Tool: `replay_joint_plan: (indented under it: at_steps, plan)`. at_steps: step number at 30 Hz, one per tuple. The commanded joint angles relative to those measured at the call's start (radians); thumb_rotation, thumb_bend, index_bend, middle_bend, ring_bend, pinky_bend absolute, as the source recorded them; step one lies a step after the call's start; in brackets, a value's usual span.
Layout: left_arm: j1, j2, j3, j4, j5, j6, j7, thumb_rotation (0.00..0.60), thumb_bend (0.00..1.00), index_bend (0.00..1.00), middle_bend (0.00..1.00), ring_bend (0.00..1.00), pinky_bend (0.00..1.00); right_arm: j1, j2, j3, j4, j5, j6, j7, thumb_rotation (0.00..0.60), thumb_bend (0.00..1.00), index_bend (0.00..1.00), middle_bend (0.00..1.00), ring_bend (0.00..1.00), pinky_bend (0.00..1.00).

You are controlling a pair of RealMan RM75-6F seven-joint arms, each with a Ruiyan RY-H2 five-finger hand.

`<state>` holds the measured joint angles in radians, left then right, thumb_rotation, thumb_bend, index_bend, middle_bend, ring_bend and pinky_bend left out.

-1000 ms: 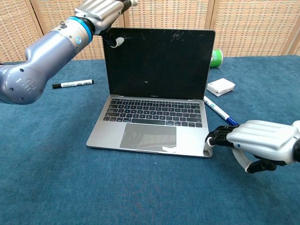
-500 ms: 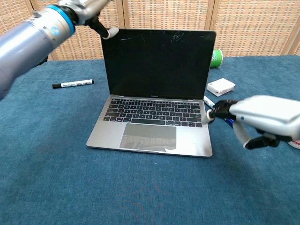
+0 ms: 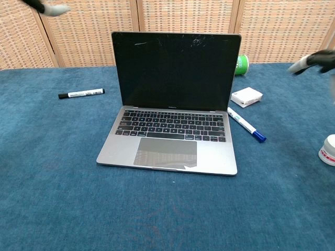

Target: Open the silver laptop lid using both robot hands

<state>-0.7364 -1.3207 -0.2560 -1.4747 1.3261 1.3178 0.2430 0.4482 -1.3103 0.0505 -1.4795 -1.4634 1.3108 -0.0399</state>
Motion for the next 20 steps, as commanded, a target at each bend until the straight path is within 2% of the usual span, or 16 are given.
replay_joint_plan:
  at_steps: [1, 2, 3, 4, 6, 15, 20]
  plan:
    - [0.163, 0.117, 0.060, -0.167, -0.055, 0.094, -0.040, 0.600, 0.16, 0.00, 0.00, 0.00, 0.00, -0.093, -0.025, 0.022, 0.146, 0.006, 0.113, 0.148, 0.600, 0.61, 0.19, 0.12, 0.01, 0.11]
    - [0.245, 0.149, 0.104, -0.230, -0.097, 0.119, -0.083, 0.600, 0.10, 0.00, 0.00, 0.00, 0.00, -0.135, -0.028, 0.018, 0.164, 0.019, 0.157, 0.175, 0.600, 0.48, 0.16, 0.09, 0.00, 0.09]
    - [0.297, 0.184, 0.141, -0.281, -0.095, 0.138, -0.103, 0.600, 0.05, 0.00, 0.00, 0.00, 0.00, -0.162, -0.028, 0.007, 0.167, 0.013, 0.184, 0.195, 0.600, 0.29, 0.11, 0.05, 0.00, 0.05]
    - [0.323, 0.197, 0.160, -0.296, -0.086, 0.151, -0.112, 0.600, 0.02, 0.00, 0.00, 0.00, 0.00, -0.176, -0.023, 0.002, 0.160, 0.008, 0.196, 0.205, 0.600, 0.13, 0.05, 0.01, 0.00, 0.02]
    - [0.375, 0.204, 0.199, -0.301, -0.059, 0.182, -0.130, 0.600, 0.00, 0.00, 0.00, 0.00, 0.00, -0.205, -0.005, -0.009, 0.124, -0.008, 0.229, 0.220, 0.600, 0.01, 0.00, 0.00, 0.00, 0.00]
    - [0.505, 0.160, 0.306, -0.264, 0.059, 0.262, -0.131, 0.600, 0.00, 0.00, 0.00, 0.00, 0.00, -0.288, 0.036, -0.052, 0.004, -0.080, 0.327, 0.121, 0.600, 0.00, 0.00, 0.00, 0.00, 0.00]
    - [0.550, 0.129, 0.328, -0.238, 0.145, 0.317, -0.109, 0.600, 0.00, 0.00, 0.00, 0.00, 0.00, -0.305, 0.050, -0.048, -0.030, -0.089, 0.334, 0.068, 0.600, 0.00, 0.00, 0.00, 0.00, 0.00]
